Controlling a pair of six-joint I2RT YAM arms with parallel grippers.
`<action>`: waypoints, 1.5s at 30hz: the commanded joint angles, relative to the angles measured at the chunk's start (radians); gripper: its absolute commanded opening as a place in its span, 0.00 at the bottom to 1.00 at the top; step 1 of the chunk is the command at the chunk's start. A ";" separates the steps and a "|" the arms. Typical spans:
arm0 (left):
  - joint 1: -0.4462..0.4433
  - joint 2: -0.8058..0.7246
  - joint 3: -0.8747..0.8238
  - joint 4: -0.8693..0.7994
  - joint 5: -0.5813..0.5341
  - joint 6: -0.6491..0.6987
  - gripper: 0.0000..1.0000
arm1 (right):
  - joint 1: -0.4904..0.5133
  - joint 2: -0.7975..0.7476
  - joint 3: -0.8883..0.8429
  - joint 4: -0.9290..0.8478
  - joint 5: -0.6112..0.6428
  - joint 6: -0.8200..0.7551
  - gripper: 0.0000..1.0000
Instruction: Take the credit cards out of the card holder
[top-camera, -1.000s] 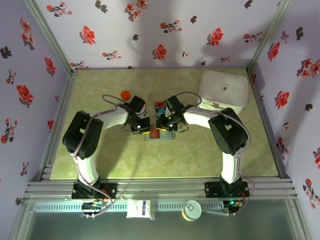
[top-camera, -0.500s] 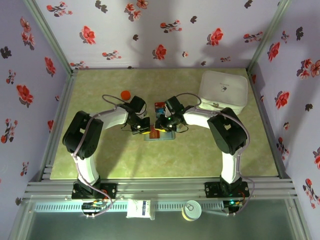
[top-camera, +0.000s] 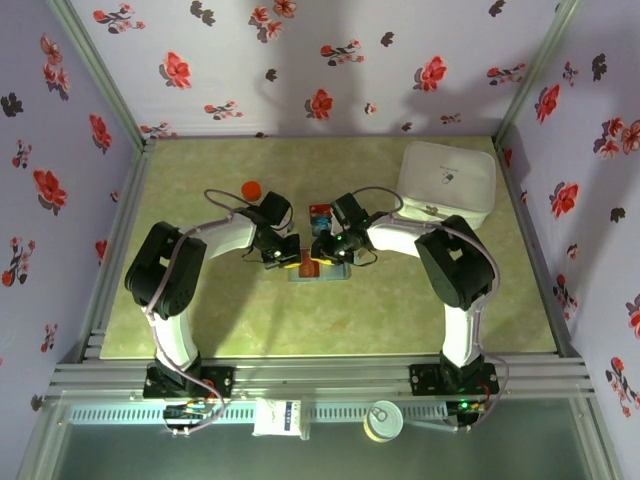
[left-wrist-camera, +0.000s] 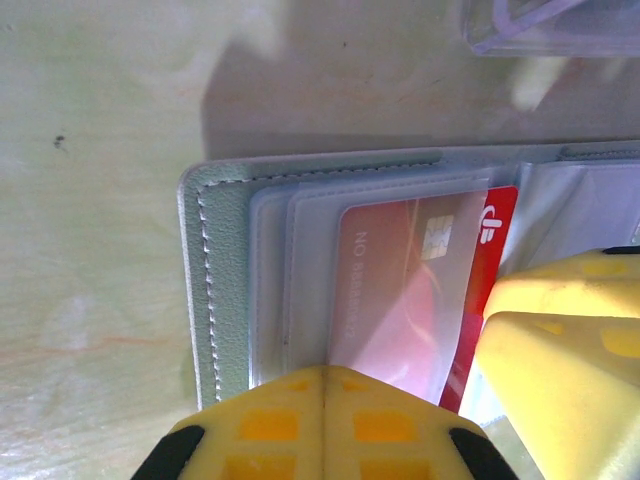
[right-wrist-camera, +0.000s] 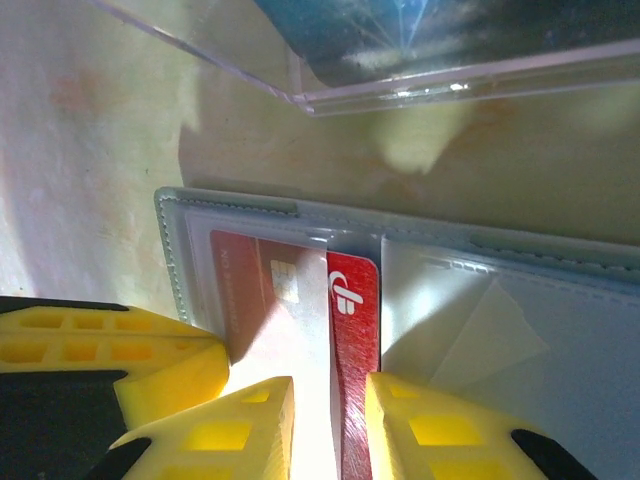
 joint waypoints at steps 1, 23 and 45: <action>0.000 -0.032 0.015 -0.029 -0.014 0.001 0.05 | -0.006 -0.042 -0.014 -0.017 0.012 0.000 0.26; 0.000 0.032 0.007 -0.033 -0.016 0.010 0.00 | -0.006 -0.003 -0.029 -0.012 0.007 0.000 0.26; 0.001 0.042 0.015 -0.046 -0.016 0.010 0.00 | -0.006 -0.007 -0.040 0.013 -0.003 0.004 0.26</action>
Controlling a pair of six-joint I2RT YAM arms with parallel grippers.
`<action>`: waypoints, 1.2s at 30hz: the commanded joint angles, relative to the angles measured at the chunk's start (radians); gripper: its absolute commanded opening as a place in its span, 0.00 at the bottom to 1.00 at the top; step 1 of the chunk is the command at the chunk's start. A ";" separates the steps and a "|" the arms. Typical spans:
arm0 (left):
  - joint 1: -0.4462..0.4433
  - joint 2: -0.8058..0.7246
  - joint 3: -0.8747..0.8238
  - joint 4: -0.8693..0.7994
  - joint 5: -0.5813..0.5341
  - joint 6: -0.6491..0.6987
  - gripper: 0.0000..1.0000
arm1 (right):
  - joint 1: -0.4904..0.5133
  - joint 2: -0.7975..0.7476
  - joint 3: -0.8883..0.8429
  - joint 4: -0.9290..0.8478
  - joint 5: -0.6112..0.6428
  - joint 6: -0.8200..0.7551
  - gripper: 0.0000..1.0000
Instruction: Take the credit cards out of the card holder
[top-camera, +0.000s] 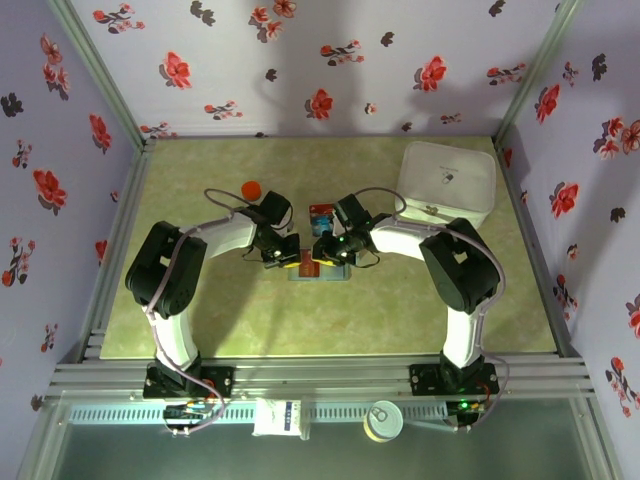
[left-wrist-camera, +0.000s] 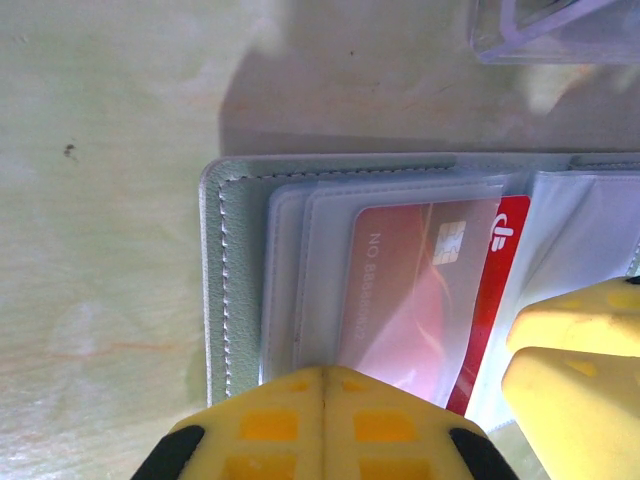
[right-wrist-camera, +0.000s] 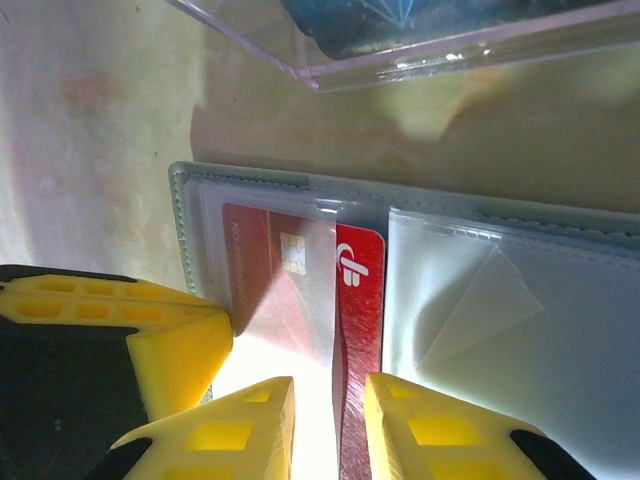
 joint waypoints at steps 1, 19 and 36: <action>0.000 0.034 0.007 -0.039 -0.010 0.009 0.00 | -0.007 0.030 -0.008 -0.001 0.000 0.004 0.26; 0.002 0.043 0.015 -0.045 -0.008 0.014 0.00 | -0.012 -0.010 -0.037 0.095 -0.040 0.047 0.22; 0.004 0.041 0.009 -0.044 -0.005 0.013 0.00 | -0.031 -0.028 -0.097 0.225 -0.099 0.113 0.14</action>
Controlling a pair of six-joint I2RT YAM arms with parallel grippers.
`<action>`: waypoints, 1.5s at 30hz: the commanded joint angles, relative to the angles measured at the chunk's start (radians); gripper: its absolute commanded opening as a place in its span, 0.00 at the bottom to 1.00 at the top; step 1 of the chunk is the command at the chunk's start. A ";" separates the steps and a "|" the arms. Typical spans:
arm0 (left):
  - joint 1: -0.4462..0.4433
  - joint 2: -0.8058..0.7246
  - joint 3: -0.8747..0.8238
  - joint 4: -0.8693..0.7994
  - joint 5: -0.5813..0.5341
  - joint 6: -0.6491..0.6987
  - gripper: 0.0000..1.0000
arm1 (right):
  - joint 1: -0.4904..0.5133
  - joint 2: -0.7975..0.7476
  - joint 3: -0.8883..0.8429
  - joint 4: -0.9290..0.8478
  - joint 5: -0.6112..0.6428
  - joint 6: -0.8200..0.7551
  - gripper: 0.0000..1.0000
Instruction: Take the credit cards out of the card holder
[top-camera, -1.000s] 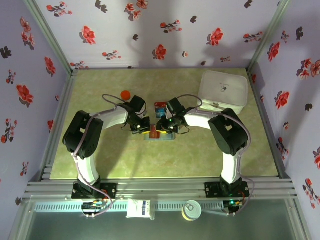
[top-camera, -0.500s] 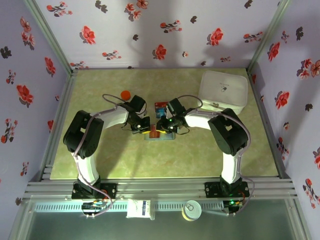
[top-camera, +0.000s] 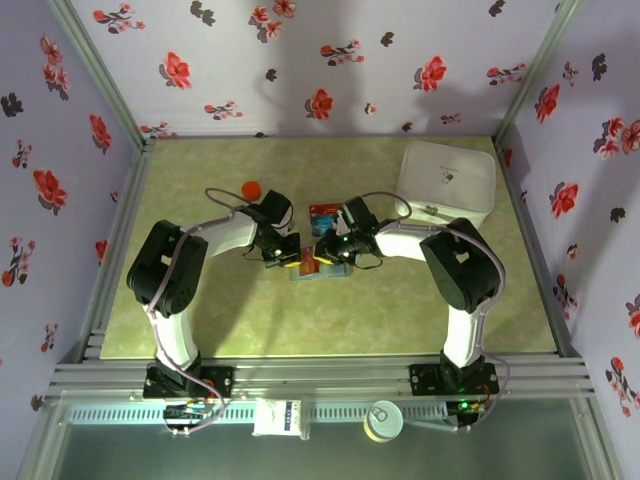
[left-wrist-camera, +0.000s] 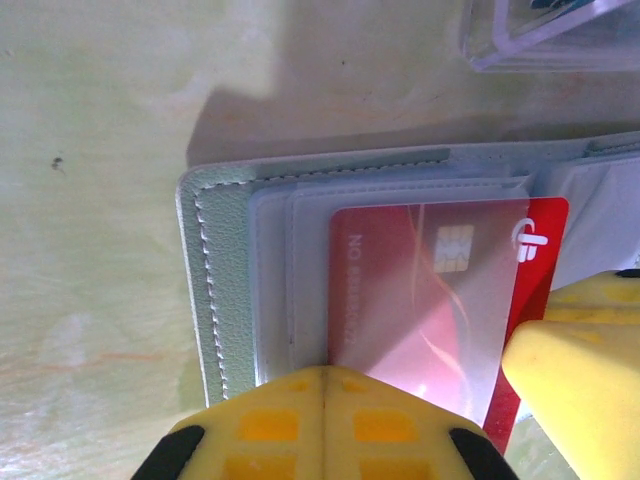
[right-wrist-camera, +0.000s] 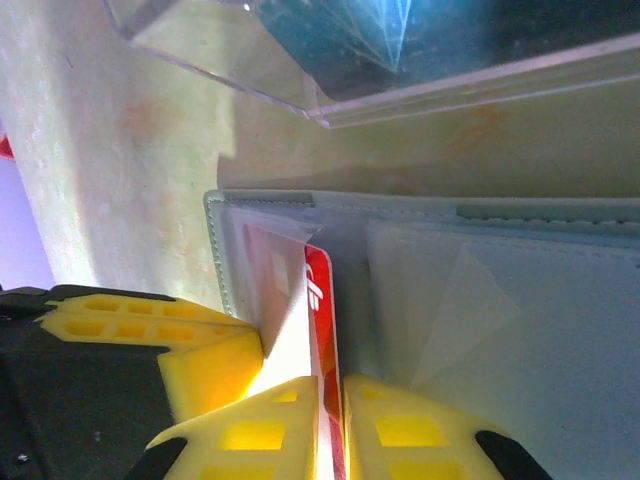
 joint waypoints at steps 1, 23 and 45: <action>0.002 0.030 -0.005 -0.040 -0.014 0.012 0.00 | -0.004 -0.019 -0.019 0.045 -0.032 0.018 0.14; 0.003 0.025 -0.006 -0.047 -0.020 0.024 0.00 | -0.041 -0.148 -0.103 -0.077 0.054 -0.054 0.06; 0.001 -0.009 -0.012 -0.052 -0.017 0.032 0.00 | -0.056 -0.240 0.131 -0.508 0.214 -0.577 0.00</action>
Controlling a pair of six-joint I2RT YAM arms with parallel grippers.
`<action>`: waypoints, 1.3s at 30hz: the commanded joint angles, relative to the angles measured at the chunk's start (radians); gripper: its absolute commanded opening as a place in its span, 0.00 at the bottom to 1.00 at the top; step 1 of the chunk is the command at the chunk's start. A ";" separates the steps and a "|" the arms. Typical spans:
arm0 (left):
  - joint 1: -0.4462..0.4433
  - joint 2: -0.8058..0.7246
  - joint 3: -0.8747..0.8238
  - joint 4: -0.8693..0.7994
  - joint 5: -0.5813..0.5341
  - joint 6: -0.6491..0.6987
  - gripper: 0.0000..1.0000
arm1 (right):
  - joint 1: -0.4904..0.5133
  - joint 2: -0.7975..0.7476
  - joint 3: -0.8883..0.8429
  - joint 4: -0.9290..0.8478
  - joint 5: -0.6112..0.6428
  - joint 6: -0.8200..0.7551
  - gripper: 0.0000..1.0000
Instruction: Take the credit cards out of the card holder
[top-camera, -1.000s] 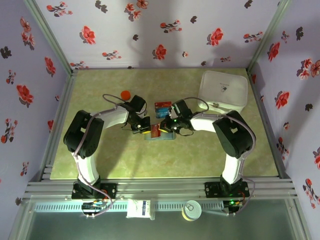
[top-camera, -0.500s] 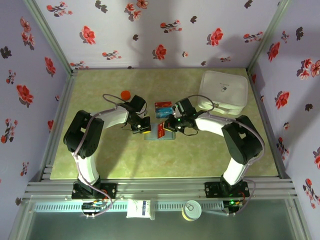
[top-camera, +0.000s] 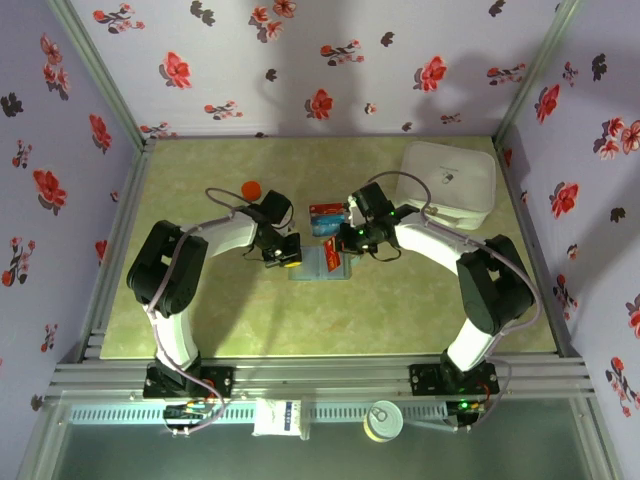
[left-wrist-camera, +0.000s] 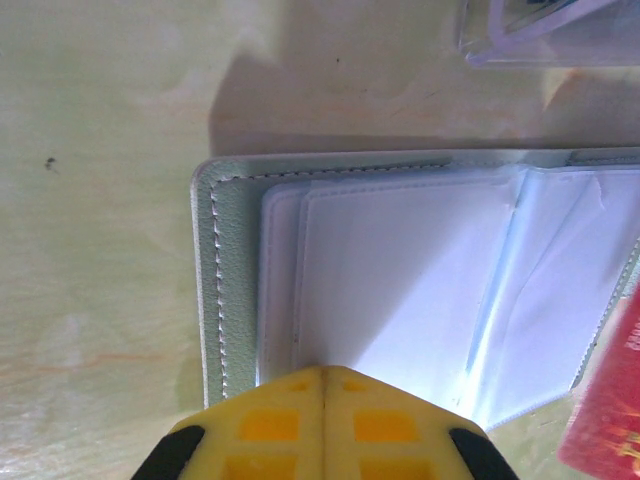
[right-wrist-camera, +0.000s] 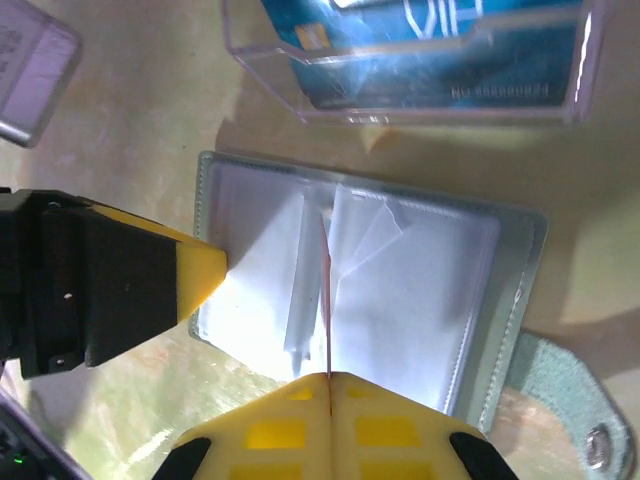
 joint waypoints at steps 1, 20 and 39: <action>0.002 -0.012 -0.012 -0.051 -0.018 0.025 0.00 | -0.006 -0.029 0.070 -0.138 0.066 -0.246 0.00; 0.005 -0.065 0.005 -0.078 -0.035 0.025 0.06 | -0.015 0.171 0.532 -0.541 0.201 -1.202 0.00; 0.005 -0.115 -0.024 -0.112 -0.073 0.011 0.06 | -0.029 0.567 1.109 -0.756 0.193 -1.477 0.00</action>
